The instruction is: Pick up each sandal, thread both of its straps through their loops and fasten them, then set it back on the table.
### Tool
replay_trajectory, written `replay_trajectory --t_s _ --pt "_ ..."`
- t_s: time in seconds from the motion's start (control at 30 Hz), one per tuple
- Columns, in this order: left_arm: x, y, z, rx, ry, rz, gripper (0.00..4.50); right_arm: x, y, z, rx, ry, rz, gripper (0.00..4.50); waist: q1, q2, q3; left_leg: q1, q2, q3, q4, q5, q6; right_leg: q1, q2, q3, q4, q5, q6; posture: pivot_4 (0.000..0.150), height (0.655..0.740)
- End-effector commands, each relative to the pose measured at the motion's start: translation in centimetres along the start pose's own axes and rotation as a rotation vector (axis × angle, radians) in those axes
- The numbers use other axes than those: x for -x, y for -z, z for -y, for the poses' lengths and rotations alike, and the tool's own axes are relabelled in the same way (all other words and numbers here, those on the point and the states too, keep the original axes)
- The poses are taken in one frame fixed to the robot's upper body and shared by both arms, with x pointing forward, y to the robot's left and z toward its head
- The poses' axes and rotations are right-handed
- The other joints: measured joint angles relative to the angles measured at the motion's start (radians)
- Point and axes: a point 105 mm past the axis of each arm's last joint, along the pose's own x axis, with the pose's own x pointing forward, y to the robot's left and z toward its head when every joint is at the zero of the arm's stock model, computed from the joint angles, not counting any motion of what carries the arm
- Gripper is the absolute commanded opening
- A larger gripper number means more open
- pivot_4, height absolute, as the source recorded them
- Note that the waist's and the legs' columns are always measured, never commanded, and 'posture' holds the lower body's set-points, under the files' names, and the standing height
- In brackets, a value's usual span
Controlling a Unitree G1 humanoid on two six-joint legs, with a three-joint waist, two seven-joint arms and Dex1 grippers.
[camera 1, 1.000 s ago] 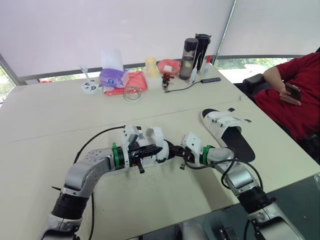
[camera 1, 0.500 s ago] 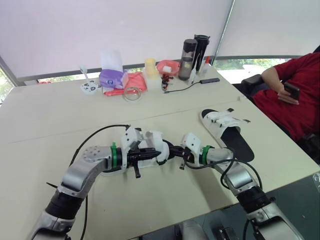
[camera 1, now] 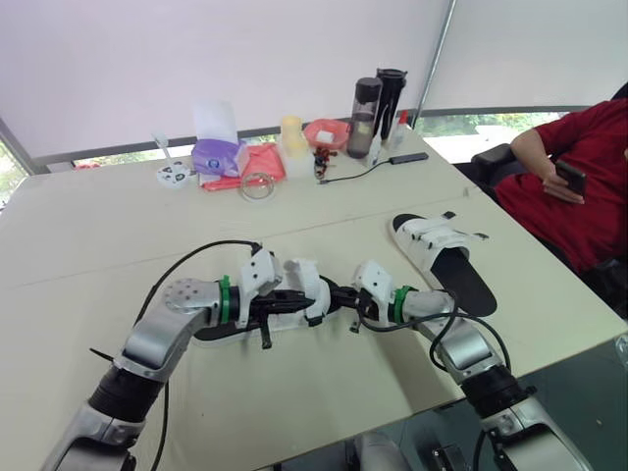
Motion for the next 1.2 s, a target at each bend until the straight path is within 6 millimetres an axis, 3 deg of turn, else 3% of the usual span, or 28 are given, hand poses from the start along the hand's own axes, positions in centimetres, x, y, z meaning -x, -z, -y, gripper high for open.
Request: replay_trajectory --t_s 0.03,0.1,0.3,0.47,0.7,0.9,1.2 --pt "-0.1 0.7 0.1 0.029 0.003 -0.020 0.29 0.9 8.2 -1.8 -0.131 -0.010 -0.301 0.00 0.000 0.000 0.000 0.000 0.000 0.000 0.000 0.000 0.000 0.000 0.000 0.000 0.000 0.000 0.000 0.150 0.7400" --pt "-0.1 0.5 0.0 0.046 -0.009 0.000 0.92 0.9 8.2 -1.8 -0.131 -0.010 -0.302 0.00 0.000 0.000 0.000 0.000 0.000 0.000 0.000 0.000 0.000 0.000 -0.001 0.000 0.000 0.000 0.000 0.150 0.7400" --pt "1.1 -0.4 -0.3 0.100 -0.037 0.050 3.92 1.1 8.4 -1.7 -0.133 -0.009 -0.307 0.00 0.001 0.000 0.001 0.001 0.000 0.000 0.000 0.000 0.000 0.000 -0.001 0.000 0.001 0.000 0.000 0.150 0.7400" --pt "3.3 -2.1 0.9 0.204 0.004 0.109 3.92 1.3 8.5 -1.8 -0.134 -0.009 -0.311 0.00 0.001 0.001 0.002 0.001 0.001 0.000 0.000 0.000 0.000 -0.001 -0.001 0.000 0.001 0.000 0.000 0.150 0.7400" --pt "4.7 -1.0 3.8 0.276 0.088 0.017 3.92 1.3 8.7 -1.9 -0.132 -0.016 -0.315 0.00 0.000 0.002 0.004 0.001 0.001 0.001 0.000 -0.001 -0.001 -0.002 -0.002 0.000 0.001 0.000 0.000 0.150 0.7400" --pt "3.5 0.3 4.4 0.360 0.075 0.013 3.92 1.1 8.7 -1.9 -0.128 -0.024 -0.314 0.00 0.000 0.007 0.003 -0.010 0.006 -0.004 0.000 -0.001 -0.001 -0.002 0.004 -0.002 -0.013 0.000 0.000 0.150 0.7400" --pt "1.4 1.1 4.4 0.452 0.046 0.037 3.92 1.1 8.7 -2.1 -0.129 -0.027 -0.315 0.00 0.006 -0.001 0.001 -0.006 -0.002 0.003 0.002 -0.001 -0.001 -0.012 -0.004 -0.001 0.007 0.000 -0.001 0.150 0.7400"
